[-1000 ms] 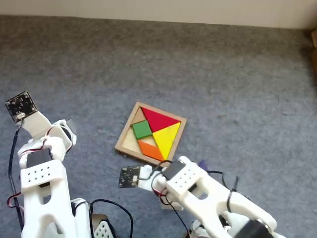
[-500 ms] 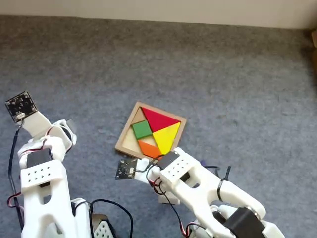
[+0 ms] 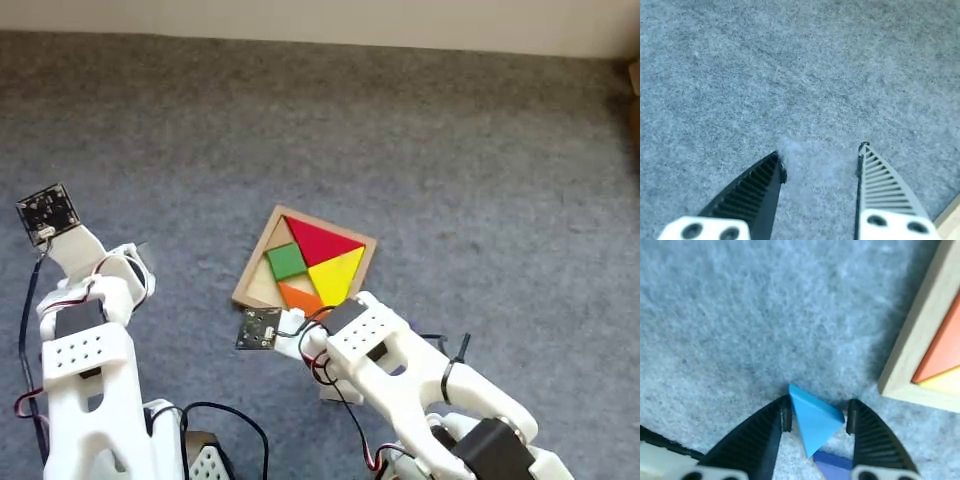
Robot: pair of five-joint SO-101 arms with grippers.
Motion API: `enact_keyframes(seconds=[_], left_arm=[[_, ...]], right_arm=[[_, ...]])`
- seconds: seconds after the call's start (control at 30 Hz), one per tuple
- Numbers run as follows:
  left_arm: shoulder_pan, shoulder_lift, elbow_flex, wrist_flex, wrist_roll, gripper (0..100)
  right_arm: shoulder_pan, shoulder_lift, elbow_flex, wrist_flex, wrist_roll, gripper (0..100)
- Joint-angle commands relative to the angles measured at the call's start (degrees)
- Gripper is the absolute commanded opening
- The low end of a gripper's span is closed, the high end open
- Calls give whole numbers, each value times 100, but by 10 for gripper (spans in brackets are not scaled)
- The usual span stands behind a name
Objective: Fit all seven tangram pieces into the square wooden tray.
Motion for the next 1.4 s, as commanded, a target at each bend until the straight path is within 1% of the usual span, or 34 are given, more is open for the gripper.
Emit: enact_keyframes(seconds=[0.0, 0.27, 0.4, 0.87, 0.93, 1.0, 1.13, 1.27, 1.37], left_arm=[[119, -101, -40, -88, -53, 228], [119, -101, -40, -88, -53, 228], [127, -101, -40, -88, -53, 228], [127, -110, -40, -88, -53, 228], [127, -110, -40, -88, -53, 228], [127, -110, -40, -88, -53, 228], [127, -110, -40, -88, -53, 228], [127, -110, -40, -88, -53, 228], [127, -110, -40, -88, -53, 228]], right_arm=[[13, 189, -13, -84, 62, 163], [321, -13, -295, -75, 44, 163], [303, -585, -303, -66, 35, 163], [330, -2527, 426, -66, 18, 163], [418, -2624, 426, -22, -176, 166], [567, -2607, 418, 22, -255, 178], [664, -2237, 418, 57, -246, 256], [664, -1701, 374, 57, -229, 260], [655, -1341, 374, 57, 44, 260]])
